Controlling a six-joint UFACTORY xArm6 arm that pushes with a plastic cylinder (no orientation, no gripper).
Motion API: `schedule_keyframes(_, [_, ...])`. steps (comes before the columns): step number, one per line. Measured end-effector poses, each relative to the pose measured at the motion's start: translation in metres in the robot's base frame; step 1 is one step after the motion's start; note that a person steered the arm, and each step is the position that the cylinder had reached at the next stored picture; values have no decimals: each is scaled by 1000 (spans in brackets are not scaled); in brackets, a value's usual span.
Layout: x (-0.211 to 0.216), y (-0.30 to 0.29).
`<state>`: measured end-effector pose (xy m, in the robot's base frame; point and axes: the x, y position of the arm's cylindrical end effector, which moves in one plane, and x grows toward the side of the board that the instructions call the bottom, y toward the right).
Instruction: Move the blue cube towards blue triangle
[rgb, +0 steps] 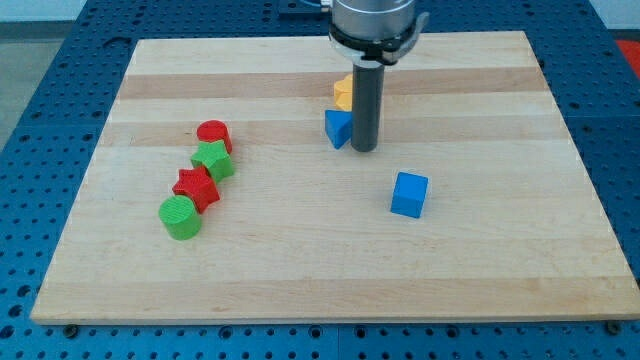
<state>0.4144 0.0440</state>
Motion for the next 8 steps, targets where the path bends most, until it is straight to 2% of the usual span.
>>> schedule_keyframes(2, [3, 128])
schedule_keyframes(3, [38, 156])
schedule_keyframes(4, [81, 144])
schedule_keyframes(7, [89, -28])
schedule_keyframes(8, [90, -34])
